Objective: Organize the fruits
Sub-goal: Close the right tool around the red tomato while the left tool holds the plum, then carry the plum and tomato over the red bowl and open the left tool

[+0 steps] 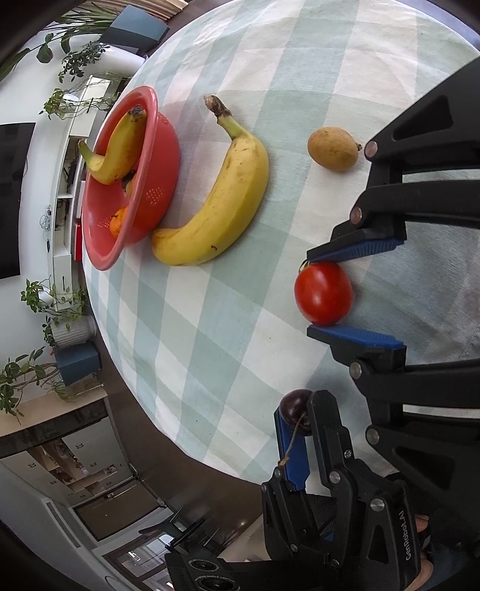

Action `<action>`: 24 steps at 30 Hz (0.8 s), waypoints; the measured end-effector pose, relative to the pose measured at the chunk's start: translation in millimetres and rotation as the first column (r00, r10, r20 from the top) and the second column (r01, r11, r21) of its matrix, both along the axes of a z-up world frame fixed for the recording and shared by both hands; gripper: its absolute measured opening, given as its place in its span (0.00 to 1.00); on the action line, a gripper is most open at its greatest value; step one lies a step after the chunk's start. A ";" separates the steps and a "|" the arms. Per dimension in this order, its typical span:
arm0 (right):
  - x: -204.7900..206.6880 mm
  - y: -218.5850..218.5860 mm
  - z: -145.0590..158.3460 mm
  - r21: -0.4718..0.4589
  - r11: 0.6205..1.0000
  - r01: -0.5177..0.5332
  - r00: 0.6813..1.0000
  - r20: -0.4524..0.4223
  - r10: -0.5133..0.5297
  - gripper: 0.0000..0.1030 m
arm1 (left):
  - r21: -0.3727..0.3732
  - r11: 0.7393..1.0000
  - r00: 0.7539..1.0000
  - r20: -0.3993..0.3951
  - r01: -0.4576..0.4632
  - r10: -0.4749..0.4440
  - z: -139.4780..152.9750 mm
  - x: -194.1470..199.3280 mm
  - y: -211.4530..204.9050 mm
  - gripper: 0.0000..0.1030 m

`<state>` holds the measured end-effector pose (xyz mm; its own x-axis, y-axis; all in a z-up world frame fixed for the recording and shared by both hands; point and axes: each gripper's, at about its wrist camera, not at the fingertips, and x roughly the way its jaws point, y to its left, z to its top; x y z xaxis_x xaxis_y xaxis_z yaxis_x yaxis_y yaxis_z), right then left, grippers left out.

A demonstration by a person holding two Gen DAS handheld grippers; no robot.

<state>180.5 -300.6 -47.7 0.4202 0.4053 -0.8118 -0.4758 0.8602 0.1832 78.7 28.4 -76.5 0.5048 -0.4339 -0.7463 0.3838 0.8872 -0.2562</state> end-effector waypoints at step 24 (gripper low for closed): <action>87.5 -71.9 115.9 0.134 0.987 0.093 0.984 0.138 -0.112 0.35 | 0.000 0.998 0.987 0.148 0.059 -0.059 100.4 115.3 -35.3 0.25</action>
<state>268.0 -372.4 68.2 0.5737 0.4495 -0.6847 -0.4157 0.8801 0.2294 194.0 -6.9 23.9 0.5828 -0.4692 -0.6635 0.4694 0.8609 -0.1965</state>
